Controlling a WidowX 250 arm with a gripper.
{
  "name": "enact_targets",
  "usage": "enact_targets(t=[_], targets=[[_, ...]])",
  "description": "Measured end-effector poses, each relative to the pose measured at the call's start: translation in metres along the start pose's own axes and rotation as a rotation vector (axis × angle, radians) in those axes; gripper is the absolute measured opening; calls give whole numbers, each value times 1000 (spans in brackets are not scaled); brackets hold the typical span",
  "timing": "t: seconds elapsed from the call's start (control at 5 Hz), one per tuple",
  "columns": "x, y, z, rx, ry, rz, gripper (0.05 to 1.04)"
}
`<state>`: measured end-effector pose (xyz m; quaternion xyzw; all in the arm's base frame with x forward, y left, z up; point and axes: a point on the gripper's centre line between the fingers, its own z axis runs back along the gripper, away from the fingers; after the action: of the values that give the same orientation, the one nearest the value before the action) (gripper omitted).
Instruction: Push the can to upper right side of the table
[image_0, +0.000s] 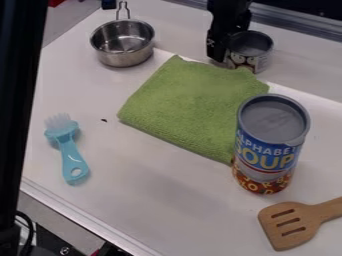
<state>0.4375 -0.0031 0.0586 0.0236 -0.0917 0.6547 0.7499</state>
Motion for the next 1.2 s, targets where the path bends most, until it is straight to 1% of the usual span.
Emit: enact_targets(t=[0.2, 0.4, 0.6, 1.0, 1.2], targets=[[-19, -2, 3, -6, 2, -35, 997], [-32, -2, 8, -1, 26, -53, 997], [-45, -2, 11, 1, 52, -101, 997], [-69, -2, 31, -124, 61, -306, 997], [-73, -1, 31, -139, 84, -331, 997]])
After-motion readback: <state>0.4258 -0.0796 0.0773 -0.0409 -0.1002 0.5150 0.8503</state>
